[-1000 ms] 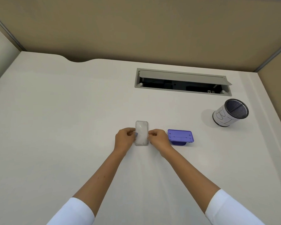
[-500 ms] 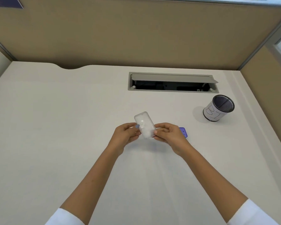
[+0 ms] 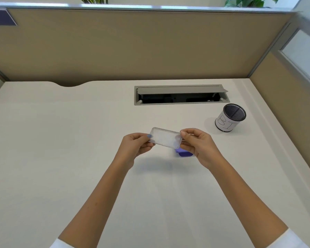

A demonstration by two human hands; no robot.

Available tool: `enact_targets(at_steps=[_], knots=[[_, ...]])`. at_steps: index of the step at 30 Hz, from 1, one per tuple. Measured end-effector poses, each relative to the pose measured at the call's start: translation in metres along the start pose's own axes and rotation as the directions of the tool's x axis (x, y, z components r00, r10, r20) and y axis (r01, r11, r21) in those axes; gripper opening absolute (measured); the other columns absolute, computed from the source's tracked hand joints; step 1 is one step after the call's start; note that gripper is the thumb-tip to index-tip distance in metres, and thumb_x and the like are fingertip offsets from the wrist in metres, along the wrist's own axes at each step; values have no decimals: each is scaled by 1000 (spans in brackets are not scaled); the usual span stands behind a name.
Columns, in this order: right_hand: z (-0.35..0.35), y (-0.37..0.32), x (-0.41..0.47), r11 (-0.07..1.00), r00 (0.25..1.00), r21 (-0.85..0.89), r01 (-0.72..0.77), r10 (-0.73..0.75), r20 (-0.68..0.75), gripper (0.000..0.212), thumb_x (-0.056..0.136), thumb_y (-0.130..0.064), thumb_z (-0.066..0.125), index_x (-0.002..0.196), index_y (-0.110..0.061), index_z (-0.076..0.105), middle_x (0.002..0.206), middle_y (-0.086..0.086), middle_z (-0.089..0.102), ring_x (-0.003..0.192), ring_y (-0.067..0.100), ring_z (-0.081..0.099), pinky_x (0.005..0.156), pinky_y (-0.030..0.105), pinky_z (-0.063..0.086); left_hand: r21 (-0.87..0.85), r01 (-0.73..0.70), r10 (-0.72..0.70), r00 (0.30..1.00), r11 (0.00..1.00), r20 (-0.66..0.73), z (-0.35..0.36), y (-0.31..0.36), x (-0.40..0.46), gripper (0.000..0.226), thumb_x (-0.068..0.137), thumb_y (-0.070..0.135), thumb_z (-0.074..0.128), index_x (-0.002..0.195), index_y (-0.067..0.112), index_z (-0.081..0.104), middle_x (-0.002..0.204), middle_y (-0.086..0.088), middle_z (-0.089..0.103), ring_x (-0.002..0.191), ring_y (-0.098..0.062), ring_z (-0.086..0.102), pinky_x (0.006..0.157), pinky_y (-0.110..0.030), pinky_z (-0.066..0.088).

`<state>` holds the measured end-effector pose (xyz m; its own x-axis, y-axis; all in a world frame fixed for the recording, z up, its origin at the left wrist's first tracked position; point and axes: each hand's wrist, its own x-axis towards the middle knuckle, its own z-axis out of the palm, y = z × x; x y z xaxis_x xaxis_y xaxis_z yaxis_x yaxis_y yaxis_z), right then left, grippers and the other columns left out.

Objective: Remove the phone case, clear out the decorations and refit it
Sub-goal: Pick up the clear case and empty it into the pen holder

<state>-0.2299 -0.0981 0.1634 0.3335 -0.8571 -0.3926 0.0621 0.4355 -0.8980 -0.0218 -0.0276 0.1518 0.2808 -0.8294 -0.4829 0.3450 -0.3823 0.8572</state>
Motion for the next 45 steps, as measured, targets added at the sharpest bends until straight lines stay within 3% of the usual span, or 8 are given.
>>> enact_targets(at_steps=[7,18,24,30,34,45], knots=[[-15,-4,-7,996,997,77,-54,49,61,24,86,0,62,110,-2,62,75,1,74,66,11,69,62,19,57,-81,96,-97,995,992,-5,18,-4,-6,13,90,4,59,96,-3,68,78,-13,74,68,-14,72,62,-19,58],[-53,-18,-4,997,999,65,-41,40,24,7,85,-2,63,91,-3,67,67,3,73,57,10,68,56,17,55,-197,188,-187,982,962,23,59,-9,-10,13,93,3,54,96,-1,66,70,-9,74,61,-10,70,56,-17,56],[-79,-28,-1,999,998,1,40,-40,47,15,84,-1,63,95,-10,70,69,-3,74,58,6,66,57,16,53,-158,143,-143,990,977,10,86,-13,-15,11,92,9,59,92,1,67,71,-10,74,63,-13,71,58,-20,58],[-103,-27,3,997,997,31,65,-66,43,23,88,-1,58,109,-4,67,77,-3,76,70,6,68,70,18,55,-115,55,-54,998,992,11,107,-17,-18,11,87,18,68,86,7,70,80,-8,74,74,-15,72,68,-23,59],[-113,-25,8,996,999,85,25,-27,32,20,90,0,56,106,-6,67,78,-4,76,73,5,70,68,17,55,-92,14,-12,1000,996,27,119,-15,-20,11,85,21,69,86,11,72,83,-5,75,79,-16,72,75,-25,59],[-141,-28,15,995,999,96,-33,31,19,12,90,-3,57,94,-6,68,67,-1,74,60,4,66,60,15,55,-110,34,-33,999,993,12,148,-19,-10,12,83,21,71,86,9,71,73,-4,72,69,-13,71,69,-23,59]])
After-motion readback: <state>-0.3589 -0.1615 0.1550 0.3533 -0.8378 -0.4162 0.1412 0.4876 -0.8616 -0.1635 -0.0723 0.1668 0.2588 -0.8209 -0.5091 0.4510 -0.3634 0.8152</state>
